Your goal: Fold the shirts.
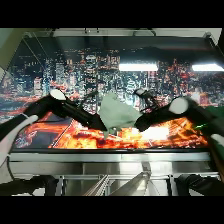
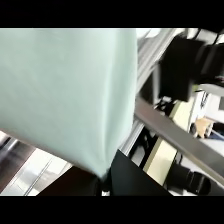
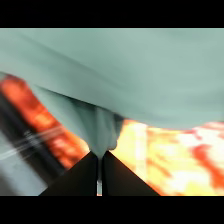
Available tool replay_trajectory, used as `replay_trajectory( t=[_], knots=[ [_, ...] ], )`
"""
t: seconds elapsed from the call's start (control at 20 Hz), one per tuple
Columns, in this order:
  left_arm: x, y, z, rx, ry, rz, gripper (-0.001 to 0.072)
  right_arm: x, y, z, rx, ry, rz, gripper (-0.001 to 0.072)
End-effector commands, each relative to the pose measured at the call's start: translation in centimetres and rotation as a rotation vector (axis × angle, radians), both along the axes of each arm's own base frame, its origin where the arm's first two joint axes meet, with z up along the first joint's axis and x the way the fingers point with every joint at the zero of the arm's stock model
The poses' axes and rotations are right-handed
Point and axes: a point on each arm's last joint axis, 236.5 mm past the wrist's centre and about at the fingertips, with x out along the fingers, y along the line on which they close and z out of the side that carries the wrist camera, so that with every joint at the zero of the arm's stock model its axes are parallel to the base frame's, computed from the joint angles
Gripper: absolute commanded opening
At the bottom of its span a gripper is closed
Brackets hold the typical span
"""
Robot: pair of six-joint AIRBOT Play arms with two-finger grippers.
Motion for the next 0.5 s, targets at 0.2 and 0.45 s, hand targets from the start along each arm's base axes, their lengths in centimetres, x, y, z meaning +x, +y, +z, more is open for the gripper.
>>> replay_trajectory(
  t=[0.2, 0.45],
  knots=[
    [8.9, 14.8, 20.4, -0.019, -0.551, 0.458, 0.0016, 3.5, -24.3, 25.9, -0.156, -0.710, -0.772, 0.0018],
    [7.2, 19.4, 24.3, 0.051, -0.689, 0.588, 0.0019, 1.7, -26.4, 26.8, -0.155, -0.721, -0.860, 0.0018]
  ],
)
